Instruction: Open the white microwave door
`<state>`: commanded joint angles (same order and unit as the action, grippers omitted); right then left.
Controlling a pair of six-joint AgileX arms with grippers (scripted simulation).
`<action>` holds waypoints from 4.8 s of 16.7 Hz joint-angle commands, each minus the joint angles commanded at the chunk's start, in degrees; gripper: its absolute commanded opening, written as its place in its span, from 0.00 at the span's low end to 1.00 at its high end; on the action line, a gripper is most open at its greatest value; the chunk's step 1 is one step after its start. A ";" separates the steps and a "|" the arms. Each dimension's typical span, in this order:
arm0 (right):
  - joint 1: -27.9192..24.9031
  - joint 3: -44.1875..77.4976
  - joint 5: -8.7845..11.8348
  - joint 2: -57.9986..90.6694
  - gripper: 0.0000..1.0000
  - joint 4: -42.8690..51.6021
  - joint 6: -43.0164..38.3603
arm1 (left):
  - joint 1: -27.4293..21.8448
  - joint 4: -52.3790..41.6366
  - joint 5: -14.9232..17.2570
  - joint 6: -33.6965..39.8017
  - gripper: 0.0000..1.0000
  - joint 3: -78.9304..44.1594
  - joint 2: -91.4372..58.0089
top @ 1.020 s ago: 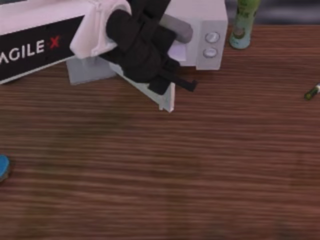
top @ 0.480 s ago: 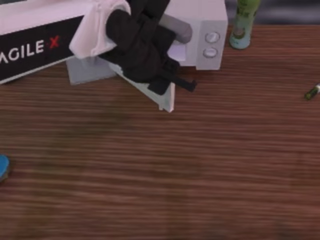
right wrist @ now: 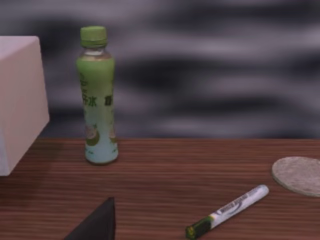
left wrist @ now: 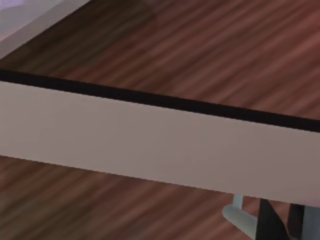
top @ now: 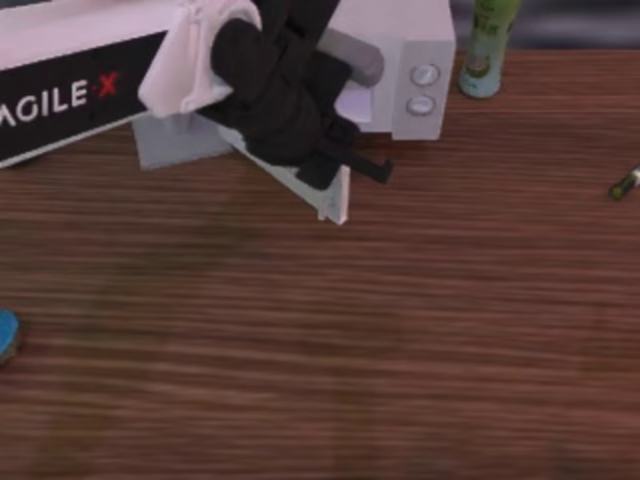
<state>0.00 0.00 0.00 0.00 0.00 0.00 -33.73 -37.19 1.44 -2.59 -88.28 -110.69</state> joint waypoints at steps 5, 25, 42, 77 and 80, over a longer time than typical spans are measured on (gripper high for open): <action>0.00 0.00 0.00 0.00 1.00 0.00 0.00 | 0.89 0.39 2.13 -3.17 0.00 1.83 1.50; 0.00 0.00 0.00 0.00 1.00 0.00 0.00 | 2.86 0.60 4.95 -8.57 0.00 4.94 3.75; 0.00 0.00 0.00 0.00 1.00 0.00 0.00 | 5.62 -0.12 9.17 -16.21 0.00 7.68 5.98; 0.00 0.00 0.00 0.00 1.00 0.00 0.00 | 9.48 -2.21 14.31 -26.28 0.00 9.52 7.85; 0.00 0.00 0.00 0.00 1.00 0.00 0.00 | 10.55 -2.96 15.55 -28.92 0.00 10.02 8.16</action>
<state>0.00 0.00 0.00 0.00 0.00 0.00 -23.18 -40.15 16.99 -31.50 -78.27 -102.53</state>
